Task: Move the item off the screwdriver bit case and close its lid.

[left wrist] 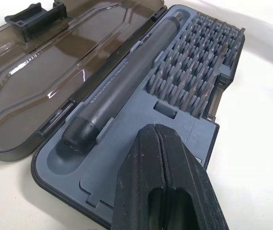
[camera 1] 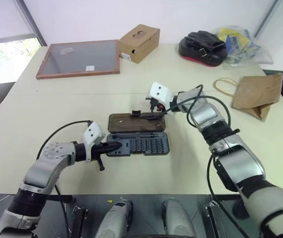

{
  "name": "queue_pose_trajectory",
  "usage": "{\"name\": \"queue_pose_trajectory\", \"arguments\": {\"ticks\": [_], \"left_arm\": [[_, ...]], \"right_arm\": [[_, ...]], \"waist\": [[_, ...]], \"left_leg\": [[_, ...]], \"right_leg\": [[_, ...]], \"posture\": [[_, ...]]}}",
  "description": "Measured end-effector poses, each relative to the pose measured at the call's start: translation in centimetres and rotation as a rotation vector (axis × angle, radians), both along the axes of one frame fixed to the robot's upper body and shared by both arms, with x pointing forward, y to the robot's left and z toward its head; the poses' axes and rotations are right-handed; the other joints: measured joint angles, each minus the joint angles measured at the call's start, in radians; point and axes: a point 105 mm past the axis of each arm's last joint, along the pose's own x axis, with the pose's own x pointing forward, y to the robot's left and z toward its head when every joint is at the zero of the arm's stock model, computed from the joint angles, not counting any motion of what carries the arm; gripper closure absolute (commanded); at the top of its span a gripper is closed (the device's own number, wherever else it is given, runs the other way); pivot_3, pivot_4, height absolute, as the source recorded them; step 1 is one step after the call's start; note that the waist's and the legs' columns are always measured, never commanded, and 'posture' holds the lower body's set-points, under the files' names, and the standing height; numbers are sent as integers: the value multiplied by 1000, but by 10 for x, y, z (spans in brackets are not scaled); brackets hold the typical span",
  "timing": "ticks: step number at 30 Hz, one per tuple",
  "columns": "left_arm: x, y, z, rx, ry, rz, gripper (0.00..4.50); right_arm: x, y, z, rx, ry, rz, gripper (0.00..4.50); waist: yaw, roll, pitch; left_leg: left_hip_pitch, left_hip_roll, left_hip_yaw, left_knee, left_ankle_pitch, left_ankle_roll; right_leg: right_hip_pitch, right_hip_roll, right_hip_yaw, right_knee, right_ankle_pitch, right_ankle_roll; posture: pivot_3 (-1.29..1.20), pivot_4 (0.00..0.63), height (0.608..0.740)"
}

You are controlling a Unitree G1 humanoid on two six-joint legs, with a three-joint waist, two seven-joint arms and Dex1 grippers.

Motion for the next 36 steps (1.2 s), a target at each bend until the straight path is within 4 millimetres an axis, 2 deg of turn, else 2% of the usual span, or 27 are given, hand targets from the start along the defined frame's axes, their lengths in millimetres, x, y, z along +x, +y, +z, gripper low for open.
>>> {"name": "queue_pose_trajectory", "arguments": {"ticks": [4,11,18,23,36], "left_arm": [[-3,3,0,1,-6,28,4500],[-6,5,0,5,-3,52,4500],[-6,7,-2,8,1,64,4500],[-6,7,-2,9,1,69,4500],[-5,6,-1,5,-13,87,4500]], "right_arm": [[4,-11,-18,-32,24,-22,67],[9,-10,-18,-38,5,-17,67],[11,-11,-22,-11,32,-37,67],[11,-11,-24,-28,37,-42,2378],[7,-10,-26,-83,55,12,2378]], "waist": [[-1,0,0],[-4,0,0],[-4,0,0],[-2,0,0],[-2,0,0]], "left_leg": [[0,0,0,0,0,0],[2,0,0,-1,0,-1],[10,0,0,-6,1,-2],[11,1,0,-7,2,-3],[11,1,0,-8,2,-3]], "right_leg": [[0,0,0,0,0,0],[1,0,0,0,0,-1],[6,1,1,0,1,-1],[6,1,2,0,1,-1],[6,1,2,0,1,-2]], "posture": [[0,150,740],[0,150,740],[0,150,740],[0,150,740],[0,150,740]]}}
